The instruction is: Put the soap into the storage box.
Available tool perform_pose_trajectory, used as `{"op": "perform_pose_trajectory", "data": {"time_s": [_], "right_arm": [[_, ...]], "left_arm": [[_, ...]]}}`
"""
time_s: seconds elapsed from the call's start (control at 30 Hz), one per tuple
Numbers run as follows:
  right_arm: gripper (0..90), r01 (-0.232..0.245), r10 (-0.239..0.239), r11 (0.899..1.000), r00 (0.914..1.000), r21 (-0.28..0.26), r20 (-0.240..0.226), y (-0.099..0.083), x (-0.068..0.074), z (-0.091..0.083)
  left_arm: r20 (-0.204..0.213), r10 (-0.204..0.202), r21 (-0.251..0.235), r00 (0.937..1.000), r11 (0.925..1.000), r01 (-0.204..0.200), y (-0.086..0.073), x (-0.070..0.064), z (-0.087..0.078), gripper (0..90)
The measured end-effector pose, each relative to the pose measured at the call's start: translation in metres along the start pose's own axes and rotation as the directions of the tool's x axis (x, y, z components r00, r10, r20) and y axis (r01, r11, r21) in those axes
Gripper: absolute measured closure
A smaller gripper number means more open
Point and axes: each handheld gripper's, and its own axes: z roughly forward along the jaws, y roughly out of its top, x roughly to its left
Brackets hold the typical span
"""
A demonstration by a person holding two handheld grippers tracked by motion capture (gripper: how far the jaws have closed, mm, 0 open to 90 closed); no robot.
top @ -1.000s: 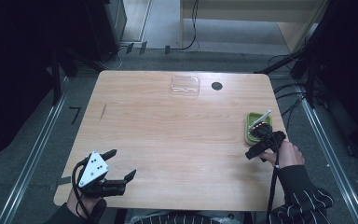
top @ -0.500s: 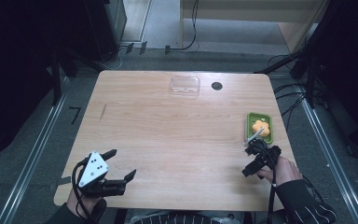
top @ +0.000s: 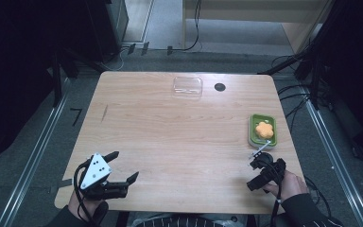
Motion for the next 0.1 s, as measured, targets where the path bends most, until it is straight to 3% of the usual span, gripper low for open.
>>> {"op": "perform_pose_trajectory", "data": {"time_s": [0.1], "right_arm": [[9.8, 0.006, -0.006, 1.0, 1.0, -0.014, 0.002, -0.0002, -0.0001, -0.0007]], "left_arm": [[0.003, 0.003, 0.003, 1.0, 1.0, -0.003, 0.0005, -0.0003, 0.0008, 13.6]]}}
